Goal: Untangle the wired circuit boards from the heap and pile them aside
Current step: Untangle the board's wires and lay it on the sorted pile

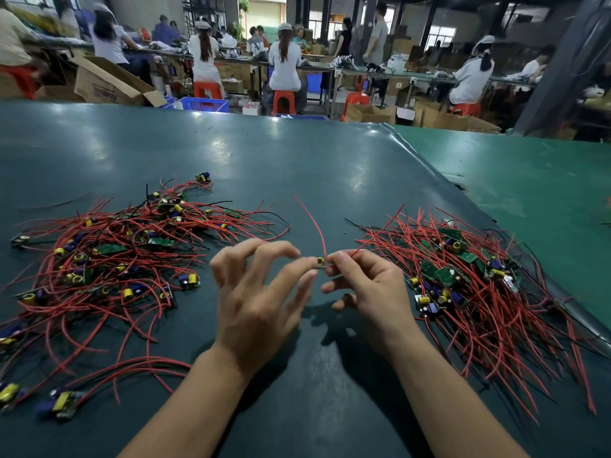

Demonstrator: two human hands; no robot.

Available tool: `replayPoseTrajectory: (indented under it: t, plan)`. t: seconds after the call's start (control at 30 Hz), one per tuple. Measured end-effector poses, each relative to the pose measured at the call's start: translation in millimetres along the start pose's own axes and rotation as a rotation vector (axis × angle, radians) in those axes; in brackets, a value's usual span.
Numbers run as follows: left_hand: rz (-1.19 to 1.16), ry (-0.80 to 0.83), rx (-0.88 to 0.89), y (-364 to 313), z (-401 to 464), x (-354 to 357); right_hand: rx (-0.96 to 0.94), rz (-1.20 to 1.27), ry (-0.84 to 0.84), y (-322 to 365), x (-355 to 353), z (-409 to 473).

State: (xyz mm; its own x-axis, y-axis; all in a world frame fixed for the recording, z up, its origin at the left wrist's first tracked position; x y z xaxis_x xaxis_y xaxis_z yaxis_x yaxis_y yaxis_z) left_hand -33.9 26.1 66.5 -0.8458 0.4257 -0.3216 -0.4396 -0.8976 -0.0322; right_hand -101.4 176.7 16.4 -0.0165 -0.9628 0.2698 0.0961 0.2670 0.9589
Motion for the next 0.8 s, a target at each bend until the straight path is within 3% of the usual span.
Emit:
replayPoseTrajectory:
  t: [0.1,0.2,0.3,0.4,0.57,0.7,0.8]
  plan:
    - [-0.230,0.129,-0.041,-4,-6,11,-0.051,0.009,-0.030,5,-3,1]
    - [-0.417,0.448,-0.502,23,-24,44,-0.084,-0.002,-0.002,7,-2,0]
    - [-0.538,0.562,-0.777,39,-39,60,-0.054,-0.026,0.074,0,7,-1]
    - [-0.719,0.531,-0.813,35,-36,61,0.004,-0.032,0.095,-10,10,0]
    - [-0.785,0.506,-0.799,32,-35,58,0.024,-0.088,0.173,-14,17,-3]
    - [-0.808,0.544,-0.764,25,-33,56,-0.076,-0.166,0.066,-4,5,-2]
    - [-0.889,0.543,-0.799,24,-33,57,0.020,-0.074,0.028,-7,4,-1]
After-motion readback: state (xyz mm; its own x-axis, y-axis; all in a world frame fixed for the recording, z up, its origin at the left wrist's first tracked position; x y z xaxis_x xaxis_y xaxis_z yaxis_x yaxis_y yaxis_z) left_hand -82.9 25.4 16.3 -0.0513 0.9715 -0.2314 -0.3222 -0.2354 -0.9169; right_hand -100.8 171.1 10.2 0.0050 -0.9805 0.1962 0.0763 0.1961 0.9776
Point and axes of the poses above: each hand's wrist, its own z-axis towards the middle knuckle, its own x-axis out of the palm, y = z × x, the point moved 8 cm from there along z, towards the middle knuckle, and after that the axes turned 6 degrees about z, right-handed, at the moved point
